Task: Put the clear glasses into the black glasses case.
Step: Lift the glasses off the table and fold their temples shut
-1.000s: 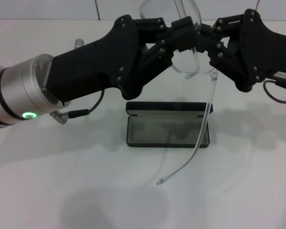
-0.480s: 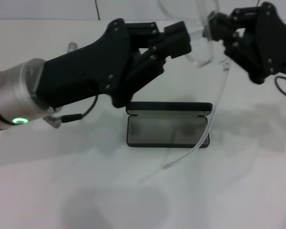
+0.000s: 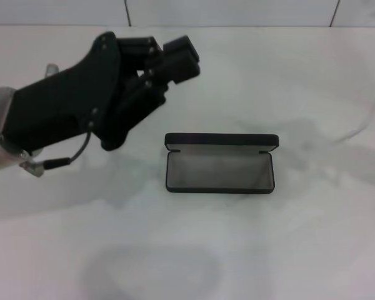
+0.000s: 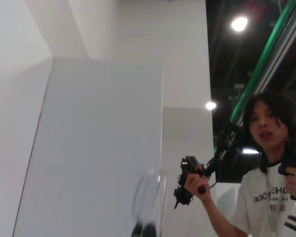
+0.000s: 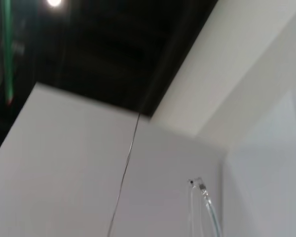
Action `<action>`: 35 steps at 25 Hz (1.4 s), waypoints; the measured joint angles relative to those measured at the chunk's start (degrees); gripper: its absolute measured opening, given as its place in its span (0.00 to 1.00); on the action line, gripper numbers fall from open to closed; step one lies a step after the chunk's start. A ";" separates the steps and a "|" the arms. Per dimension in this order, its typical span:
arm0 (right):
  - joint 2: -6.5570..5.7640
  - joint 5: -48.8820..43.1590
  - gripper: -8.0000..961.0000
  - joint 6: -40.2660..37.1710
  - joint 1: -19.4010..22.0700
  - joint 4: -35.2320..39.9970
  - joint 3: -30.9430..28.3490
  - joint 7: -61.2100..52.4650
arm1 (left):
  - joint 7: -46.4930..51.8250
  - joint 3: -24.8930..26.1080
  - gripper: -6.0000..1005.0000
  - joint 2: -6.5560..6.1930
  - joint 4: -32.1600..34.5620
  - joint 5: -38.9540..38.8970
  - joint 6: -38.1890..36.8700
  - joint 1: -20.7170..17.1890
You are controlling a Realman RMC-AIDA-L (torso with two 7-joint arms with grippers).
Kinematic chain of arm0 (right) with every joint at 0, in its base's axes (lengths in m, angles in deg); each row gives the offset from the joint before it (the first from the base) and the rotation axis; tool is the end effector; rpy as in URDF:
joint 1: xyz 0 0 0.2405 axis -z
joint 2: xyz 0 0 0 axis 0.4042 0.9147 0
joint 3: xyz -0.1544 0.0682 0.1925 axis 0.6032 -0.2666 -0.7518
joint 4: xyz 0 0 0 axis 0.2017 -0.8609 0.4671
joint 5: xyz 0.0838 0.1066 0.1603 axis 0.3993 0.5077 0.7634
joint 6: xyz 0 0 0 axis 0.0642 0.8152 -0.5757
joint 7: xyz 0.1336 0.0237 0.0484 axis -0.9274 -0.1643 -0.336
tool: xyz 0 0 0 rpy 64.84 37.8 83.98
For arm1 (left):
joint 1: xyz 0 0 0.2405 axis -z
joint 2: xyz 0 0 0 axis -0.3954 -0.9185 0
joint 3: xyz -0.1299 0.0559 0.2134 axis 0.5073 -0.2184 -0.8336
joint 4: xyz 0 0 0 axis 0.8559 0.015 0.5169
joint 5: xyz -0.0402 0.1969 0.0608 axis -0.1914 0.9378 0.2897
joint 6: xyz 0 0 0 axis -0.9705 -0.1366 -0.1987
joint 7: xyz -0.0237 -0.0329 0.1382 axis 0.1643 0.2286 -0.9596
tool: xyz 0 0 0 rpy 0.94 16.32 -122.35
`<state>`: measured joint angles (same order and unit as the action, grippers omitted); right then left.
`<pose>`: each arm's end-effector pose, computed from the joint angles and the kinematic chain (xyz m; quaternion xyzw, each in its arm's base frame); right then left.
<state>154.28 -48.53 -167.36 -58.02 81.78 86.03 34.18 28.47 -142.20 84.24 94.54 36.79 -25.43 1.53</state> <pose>0.1951 0.3063 0.0961 -0.7393 -0.0973 0.6399 0.1860 -0.1693 0.2792 0.0265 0.8211 0.0281 0.5700 0.0024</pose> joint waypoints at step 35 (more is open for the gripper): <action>3.11 15.96 0.08 8.56 -9.00 -7.28 16.01 -1.07 | -7.16 -17.65 0.07 2.41 -3.31 -10.39 4.05 7.09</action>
<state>157.39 -32.57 -158.80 -67.02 74.50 102.04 33.12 21.30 -159.86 86.66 91.23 26.40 -21.37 8.61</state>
